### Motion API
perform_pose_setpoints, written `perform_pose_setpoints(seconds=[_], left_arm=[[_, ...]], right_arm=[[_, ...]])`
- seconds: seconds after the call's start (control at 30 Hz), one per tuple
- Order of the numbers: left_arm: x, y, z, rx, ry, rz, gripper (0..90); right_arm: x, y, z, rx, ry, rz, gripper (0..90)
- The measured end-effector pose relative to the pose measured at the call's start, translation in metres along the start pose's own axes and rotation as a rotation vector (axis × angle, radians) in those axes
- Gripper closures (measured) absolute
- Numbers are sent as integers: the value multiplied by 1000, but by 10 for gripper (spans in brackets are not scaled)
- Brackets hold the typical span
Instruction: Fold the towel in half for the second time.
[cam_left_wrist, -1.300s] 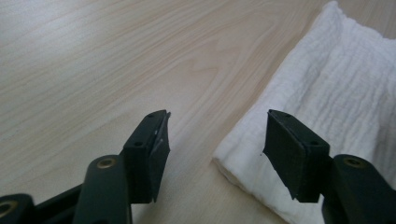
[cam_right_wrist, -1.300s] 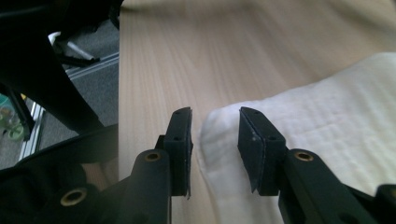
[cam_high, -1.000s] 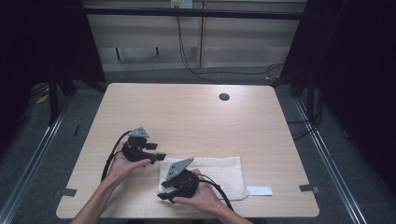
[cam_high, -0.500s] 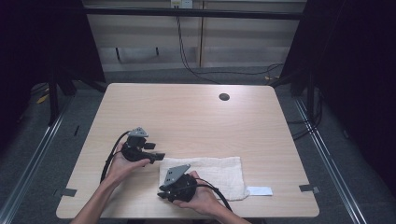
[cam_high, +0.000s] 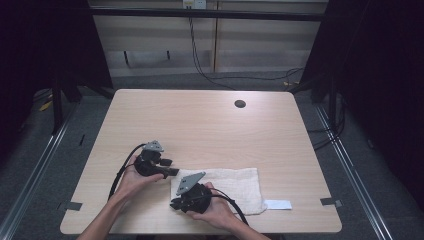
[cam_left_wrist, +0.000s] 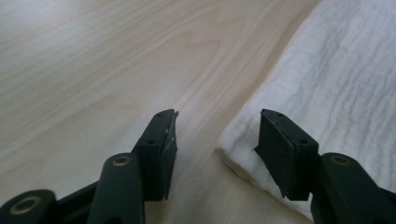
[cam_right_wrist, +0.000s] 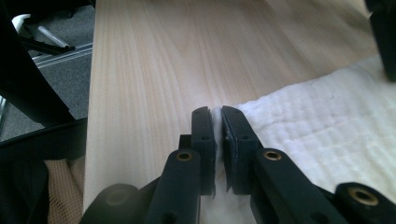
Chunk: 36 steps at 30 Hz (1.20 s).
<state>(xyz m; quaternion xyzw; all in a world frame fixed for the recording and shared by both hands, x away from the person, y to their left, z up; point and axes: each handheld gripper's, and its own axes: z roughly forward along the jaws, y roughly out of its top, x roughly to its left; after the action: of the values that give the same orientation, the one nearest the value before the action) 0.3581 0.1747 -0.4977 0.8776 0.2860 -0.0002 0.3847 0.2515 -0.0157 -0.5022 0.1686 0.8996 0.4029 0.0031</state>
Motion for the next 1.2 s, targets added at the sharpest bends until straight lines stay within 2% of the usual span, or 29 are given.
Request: perform_pose_setpoints(seconds=[0.23,0.33,0.43,0.47,0.5,0.53,0.57,0.6,0.67,0.73,0.77,1.03,1.2], left_arm=[[-3,0,2,0,-34,14,569],[-6,0,2,18,-59,34,587],[-9,0,2,24,-53,50,624],[-12,0,2,36,-18,69,722],[-12,0,2,36,-18,69,771],[-12,0,2,41,-37,73,814],[-13,1,2,44,-41,85,832],[-13,1,2,44,-41,85,842],[-13,1,1,40,-48,80,848],[-11,1,0,23,-61,59,851],[-9,1,-1,1,-77,35,851],[-3,2,-6,-37,-108,-20,849],[-2,4,-9,-36,-117,-23,847]], right_arm=[[0,0,0,0,-1,3,837],[-1,0,0,1,3,11,837],[-1,0,0,-2,5,17,837],[-1,0,0,0,2,21,837],[-1,0,0,0,2,21,837],[-1,0,0,2,3,33,839],[-2,1,0,4,15,56,842],[-2,1,0,4,15,56,842],[-2,1,0,3,17,55,842],[-3,1,-2,1,21,56,843],[-3,1,-3,0,20,57,843],[-5,5,-12,-23,25,79,844],[-6,7,-16,-39,33,98,845]])
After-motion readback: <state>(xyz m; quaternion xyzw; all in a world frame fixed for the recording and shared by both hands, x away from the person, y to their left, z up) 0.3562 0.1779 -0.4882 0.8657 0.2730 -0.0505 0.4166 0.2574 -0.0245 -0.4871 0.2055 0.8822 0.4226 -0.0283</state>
